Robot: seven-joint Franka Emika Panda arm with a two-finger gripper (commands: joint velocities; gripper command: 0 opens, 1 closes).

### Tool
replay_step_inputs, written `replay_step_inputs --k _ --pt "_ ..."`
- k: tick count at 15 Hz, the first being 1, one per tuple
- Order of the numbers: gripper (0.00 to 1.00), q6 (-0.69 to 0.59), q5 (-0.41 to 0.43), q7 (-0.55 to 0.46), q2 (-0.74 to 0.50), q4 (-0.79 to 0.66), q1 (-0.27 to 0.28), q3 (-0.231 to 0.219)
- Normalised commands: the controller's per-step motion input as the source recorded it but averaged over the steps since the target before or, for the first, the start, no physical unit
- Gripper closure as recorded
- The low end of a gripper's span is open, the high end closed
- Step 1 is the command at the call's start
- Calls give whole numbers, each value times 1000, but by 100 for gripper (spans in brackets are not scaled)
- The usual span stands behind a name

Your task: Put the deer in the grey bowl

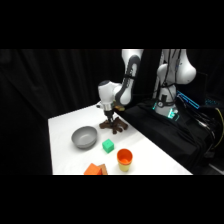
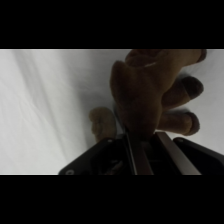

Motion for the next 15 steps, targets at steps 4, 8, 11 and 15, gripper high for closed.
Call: replay_step_inputs --k 4,8,11,15 --pt "93 -156 -48 -7 -232 5 24 -57" --pt "92 -370 -216 141 -397 47 138 -158" --pt "92 -473 -321 277 -378 167 194 -140" --pt "92 -434 -201 208 -186 319 147 4"
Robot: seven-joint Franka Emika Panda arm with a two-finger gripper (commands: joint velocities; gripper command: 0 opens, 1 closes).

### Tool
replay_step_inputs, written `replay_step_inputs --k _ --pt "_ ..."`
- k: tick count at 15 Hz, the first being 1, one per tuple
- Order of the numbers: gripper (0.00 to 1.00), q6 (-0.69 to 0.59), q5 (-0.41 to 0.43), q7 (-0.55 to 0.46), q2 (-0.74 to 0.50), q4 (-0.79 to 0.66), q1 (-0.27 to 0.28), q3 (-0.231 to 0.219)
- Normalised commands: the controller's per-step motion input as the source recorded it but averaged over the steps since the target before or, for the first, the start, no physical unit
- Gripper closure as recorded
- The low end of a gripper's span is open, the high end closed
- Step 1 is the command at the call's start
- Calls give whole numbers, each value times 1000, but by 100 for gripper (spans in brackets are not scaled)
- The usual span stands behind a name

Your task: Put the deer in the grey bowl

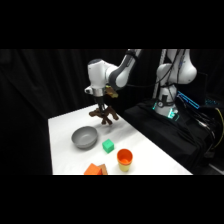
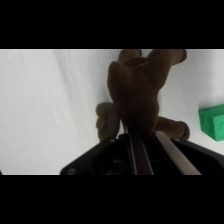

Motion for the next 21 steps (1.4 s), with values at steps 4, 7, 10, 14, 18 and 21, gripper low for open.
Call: replay_step_inputs --k 4,7,10,14,18,21 --pt "92 -342 -48 68 110 539 72 75" --pt "92 -229 -16 31 329 633 24 40" --pt "92 -146 52 -41 461 658 -9 35" --pt "92 -146 77 -59 488 646 -10 42" --pt "59 -124 76 -89 400 555 -21 34" --pt "36 -85 77 -129 284 401 -58 17"
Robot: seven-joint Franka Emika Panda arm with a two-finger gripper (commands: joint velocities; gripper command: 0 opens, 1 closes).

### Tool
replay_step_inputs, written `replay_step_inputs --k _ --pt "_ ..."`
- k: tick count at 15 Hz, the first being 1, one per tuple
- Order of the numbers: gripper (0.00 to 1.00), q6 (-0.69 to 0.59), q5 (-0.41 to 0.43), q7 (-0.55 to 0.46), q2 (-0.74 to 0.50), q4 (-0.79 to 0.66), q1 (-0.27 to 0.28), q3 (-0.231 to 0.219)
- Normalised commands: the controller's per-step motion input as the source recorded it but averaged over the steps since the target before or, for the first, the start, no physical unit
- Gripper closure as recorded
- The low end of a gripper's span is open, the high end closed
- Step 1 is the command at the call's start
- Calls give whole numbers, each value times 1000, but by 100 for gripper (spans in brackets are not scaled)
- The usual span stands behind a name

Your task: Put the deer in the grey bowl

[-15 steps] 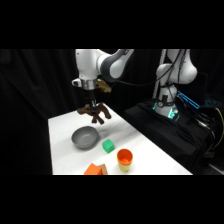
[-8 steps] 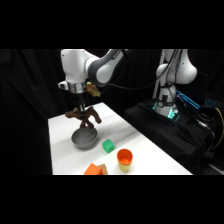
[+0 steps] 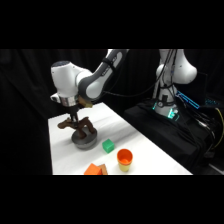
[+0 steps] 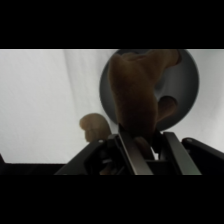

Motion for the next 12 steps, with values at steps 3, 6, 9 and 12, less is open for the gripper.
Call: replay_step_inputs --k 3,6,9,12 --pt "11 -87 95 -165 115 235 -82 16" --pt "0 -121 83 -172 -64 96 -71 -1" --pt "0 -190 70 -190 -286 -60 -46 -1" --pt "0 -272 58 -174 -471 -209 -11 5"
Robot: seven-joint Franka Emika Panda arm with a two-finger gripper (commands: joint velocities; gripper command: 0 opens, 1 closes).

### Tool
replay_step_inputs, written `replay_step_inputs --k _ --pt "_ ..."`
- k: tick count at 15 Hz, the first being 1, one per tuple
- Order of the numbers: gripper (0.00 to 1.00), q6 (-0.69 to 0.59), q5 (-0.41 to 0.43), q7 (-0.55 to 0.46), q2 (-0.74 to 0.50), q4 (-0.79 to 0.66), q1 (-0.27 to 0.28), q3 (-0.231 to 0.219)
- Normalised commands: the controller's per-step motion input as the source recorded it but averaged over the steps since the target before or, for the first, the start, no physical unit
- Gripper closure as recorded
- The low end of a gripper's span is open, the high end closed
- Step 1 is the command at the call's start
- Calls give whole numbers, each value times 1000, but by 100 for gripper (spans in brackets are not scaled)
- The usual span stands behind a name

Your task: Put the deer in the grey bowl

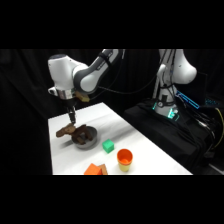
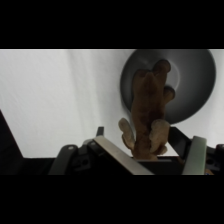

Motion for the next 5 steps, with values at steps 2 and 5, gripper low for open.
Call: replay_step_inputs --k 2,5 --pt "0 -373 70 -132 -523 -260 4 8" --pt "0 -321 108 -142 -463 -257 -7 24"
